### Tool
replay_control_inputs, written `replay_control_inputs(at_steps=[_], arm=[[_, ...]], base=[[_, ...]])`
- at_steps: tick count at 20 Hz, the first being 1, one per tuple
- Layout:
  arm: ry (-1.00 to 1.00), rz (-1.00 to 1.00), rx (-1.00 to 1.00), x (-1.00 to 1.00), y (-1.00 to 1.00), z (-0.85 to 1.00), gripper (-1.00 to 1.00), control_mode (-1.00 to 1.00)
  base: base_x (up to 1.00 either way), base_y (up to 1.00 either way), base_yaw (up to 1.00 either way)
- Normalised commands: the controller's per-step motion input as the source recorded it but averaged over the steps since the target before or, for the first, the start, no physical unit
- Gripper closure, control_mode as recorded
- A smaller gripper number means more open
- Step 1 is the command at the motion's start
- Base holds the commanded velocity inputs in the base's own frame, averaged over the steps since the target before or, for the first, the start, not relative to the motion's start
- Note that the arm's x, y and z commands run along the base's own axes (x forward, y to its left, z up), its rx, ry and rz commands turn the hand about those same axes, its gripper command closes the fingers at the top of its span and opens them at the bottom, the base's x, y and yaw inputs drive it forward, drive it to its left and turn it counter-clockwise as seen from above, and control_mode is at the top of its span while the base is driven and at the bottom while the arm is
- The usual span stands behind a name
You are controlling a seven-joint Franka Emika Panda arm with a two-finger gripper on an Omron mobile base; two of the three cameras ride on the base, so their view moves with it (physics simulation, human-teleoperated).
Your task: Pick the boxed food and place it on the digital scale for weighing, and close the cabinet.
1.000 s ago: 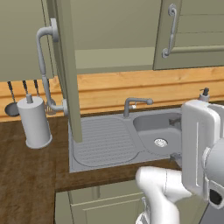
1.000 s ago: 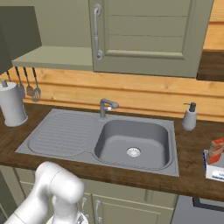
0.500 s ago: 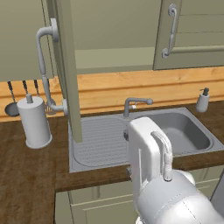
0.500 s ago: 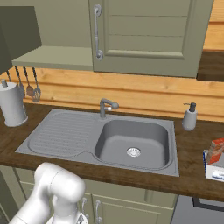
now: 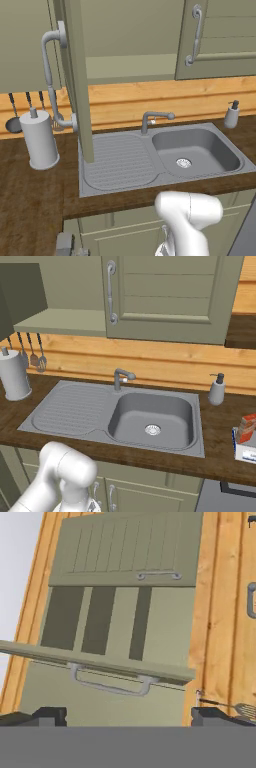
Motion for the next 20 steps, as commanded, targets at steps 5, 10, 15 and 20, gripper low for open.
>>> replay_control_inputs(at_steps=[5, 10, 15, 20], arm=[[-0.03, -0.20, 0.10, 0.54, 0.59, -0.01, -1.00, -1.00], [0.02, -0.06, -0.02, 1.00, 0.08, -0.21, -1.00, -1.00], [-0.04, -0.08, -0.08, 1.00, 0.19, -0.20, -1.00, -1.00], [-0.02, -0.09, -0.02, 1.00, -0.05, -0.43, -1.00, -1.00]], base=[[0.00, 0.00, 0.00], [0.00, 0.00, 0.00], [0.00, 0.00, 0.00], [0.00, 0.00, 0.00]])
